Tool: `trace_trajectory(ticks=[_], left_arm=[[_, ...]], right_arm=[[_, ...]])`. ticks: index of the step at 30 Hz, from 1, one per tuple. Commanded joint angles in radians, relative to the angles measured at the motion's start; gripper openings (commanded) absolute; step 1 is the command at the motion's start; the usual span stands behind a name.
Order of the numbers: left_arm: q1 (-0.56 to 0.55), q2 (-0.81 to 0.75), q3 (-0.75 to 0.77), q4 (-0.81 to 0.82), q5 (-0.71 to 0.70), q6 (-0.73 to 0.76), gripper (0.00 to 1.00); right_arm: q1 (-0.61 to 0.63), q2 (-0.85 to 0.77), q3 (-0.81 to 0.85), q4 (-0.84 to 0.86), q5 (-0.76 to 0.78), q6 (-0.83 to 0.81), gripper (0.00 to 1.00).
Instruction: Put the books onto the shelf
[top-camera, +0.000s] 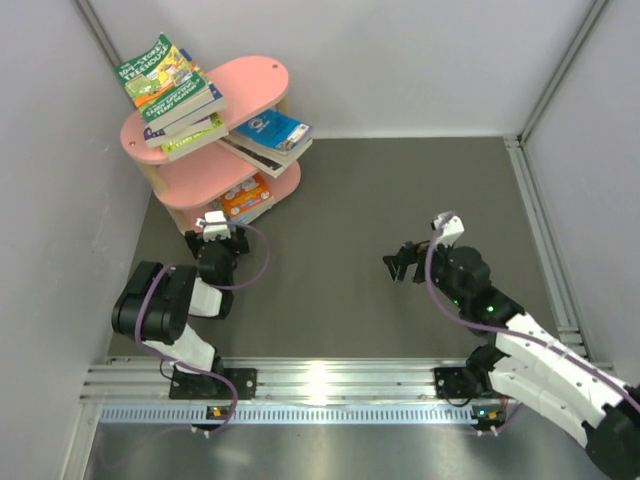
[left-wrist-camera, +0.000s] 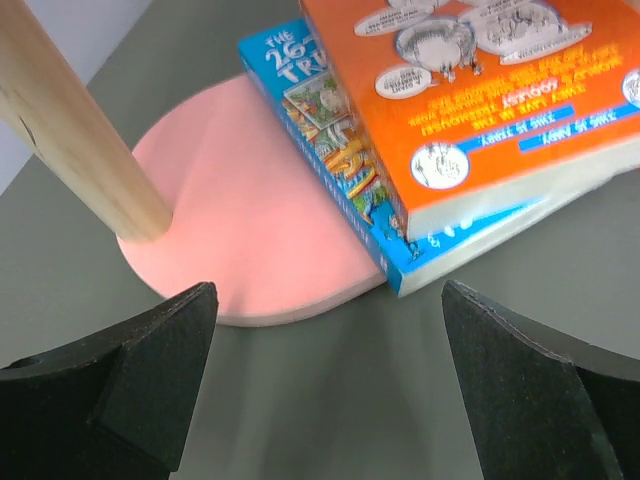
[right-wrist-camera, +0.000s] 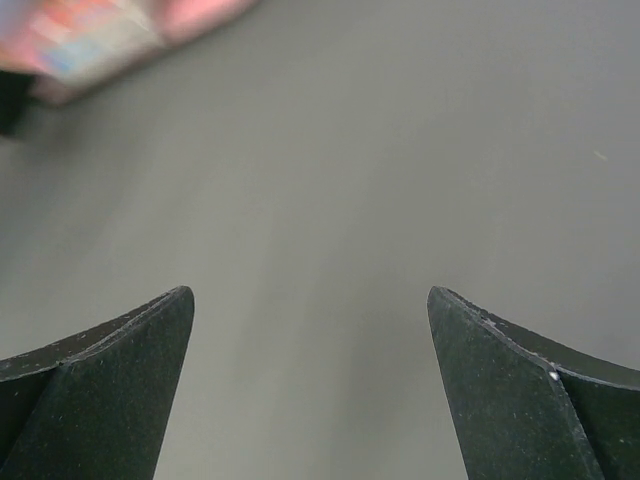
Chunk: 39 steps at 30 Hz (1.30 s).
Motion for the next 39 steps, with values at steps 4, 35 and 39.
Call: trace_trajectory(ticks=[4,35,39], left_arm=[[0.017,-0.020,0.023,-0.017,0.039,-0.038,0.99],[0.020,-0.022,0.029,-0.027,0.036,-0.044,0.99],[0.020,-0.022,0.029,-0.027,0.036,-0.043,0.99]], right_arm=[[0.011,0.168,0.067,-0.029,0.220,-0.156,1.00],[-0.545,0.620,-0.105,0.880,0.055,-0.379,1.00],[-0.593,0.721,-0.165,1.074,-0.007,-0.361,1.00]])
